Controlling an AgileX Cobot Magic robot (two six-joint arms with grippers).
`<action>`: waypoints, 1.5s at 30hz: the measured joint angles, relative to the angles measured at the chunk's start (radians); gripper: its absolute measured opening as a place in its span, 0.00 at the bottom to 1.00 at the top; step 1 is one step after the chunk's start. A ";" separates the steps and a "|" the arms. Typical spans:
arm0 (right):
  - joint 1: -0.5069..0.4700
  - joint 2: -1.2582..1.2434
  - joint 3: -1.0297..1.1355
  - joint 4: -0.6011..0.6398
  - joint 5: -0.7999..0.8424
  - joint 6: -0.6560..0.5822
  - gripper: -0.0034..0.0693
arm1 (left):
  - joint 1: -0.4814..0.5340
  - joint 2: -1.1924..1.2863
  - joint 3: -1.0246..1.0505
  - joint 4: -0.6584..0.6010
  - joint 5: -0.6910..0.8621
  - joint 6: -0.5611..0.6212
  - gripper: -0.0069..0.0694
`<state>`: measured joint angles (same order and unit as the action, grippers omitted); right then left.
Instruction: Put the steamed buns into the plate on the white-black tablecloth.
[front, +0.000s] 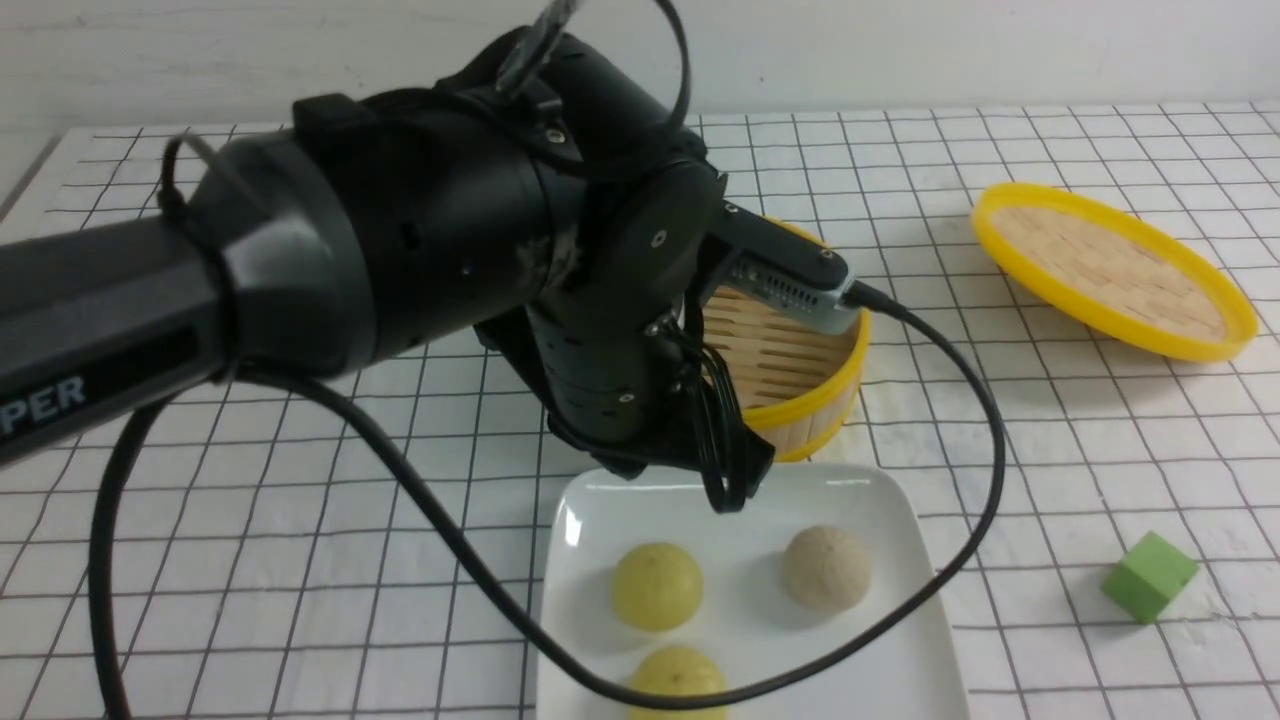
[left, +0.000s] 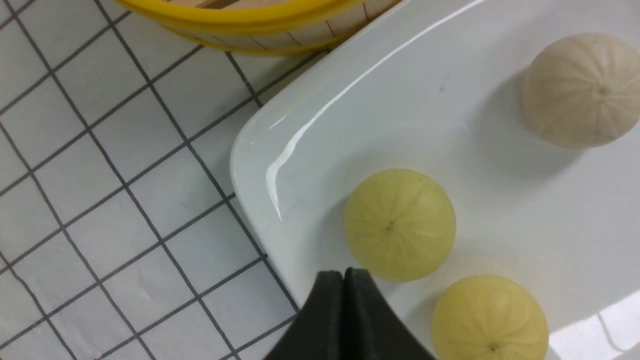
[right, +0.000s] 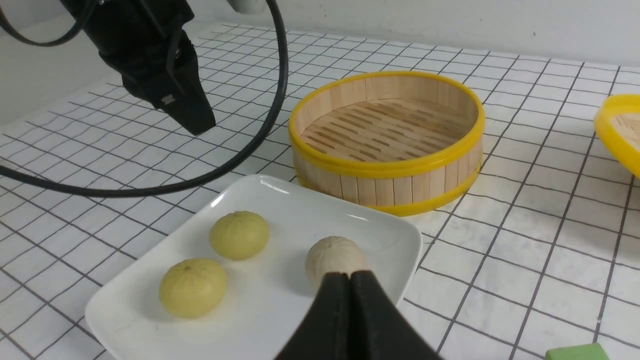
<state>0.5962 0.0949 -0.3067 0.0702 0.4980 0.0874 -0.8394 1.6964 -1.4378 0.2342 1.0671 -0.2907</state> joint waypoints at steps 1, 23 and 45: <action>0.000 0.000 0.000 0.000 0.000 0.000 0.05 | 0.000 0.000 0.000 0.000 0.000 0.001 0.09; -0.001 -0.028 0.006 0.003 0.008 0.000 0.08 | 0.000 0.000 0.000 0.033 -0.019 0.001 0.12; -0.543 -0.108 0.321 -0.119 -0.078 -0.003 0.13 | -0.002 -0.302 -0.056 0.045 0.064 0.004 0.12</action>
<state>0.0532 -0.0127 0.0139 -0.0484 0.4203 0.0843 -0.8416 1.3945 -1.4936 0.2792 1.1310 -0.2869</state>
